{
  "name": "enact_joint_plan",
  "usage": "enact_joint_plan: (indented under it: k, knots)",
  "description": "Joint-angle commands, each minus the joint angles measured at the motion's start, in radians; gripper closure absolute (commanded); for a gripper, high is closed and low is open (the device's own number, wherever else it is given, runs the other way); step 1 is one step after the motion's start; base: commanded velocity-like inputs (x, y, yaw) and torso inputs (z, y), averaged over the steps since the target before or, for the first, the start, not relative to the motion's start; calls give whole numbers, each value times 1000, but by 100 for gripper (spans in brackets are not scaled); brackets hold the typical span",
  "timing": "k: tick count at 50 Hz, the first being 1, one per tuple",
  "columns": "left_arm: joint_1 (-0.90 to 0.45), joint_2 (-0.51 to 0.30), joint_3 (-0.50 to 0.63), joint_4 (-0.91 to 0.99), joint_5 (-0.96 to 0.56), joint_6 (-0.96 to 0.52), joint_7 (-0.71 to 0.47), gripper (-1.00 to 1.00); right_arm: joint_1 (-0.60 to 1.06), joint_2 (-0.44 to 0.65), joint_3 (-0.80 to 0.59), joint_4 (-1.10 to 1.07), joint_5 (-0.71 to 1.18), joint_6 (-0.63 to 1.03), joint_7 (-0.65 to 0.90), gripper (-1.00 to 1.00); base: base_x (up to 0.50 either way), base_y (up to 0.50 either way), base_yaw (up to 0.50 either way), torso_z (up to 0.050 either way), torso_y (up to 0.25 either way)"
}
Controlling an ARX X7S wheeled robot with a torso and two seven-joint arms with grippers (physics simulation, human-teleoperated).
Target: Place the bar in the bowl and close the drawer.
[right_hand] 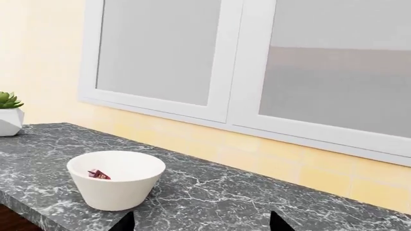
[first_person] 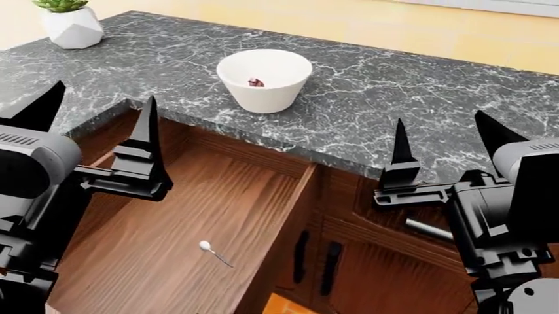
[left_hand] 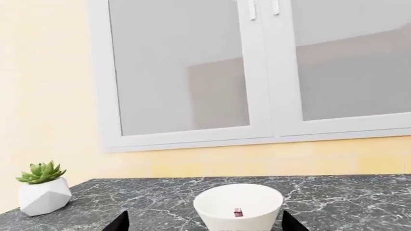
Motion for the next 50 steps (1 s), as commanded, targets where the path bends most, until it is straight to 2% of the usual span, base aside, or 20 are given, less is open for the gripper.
enact_joint_plan:
  k: [1,26,50]
  knots:
    - [4,-6,5,-3,0,11,-3,-100,-1,-2,5,-1,2,4,-1,-100,0,0,500,0,0]
    - [44,-12,18,-15,39,53,16,-100,-9,-12,11,7,3,8,-2,-100,0,0,500,0,0]
    - [33,-25,24,-14,13,59,-5,-100,-8,-13,21,0,9,19,-5,-100,0,0,500,0,0]
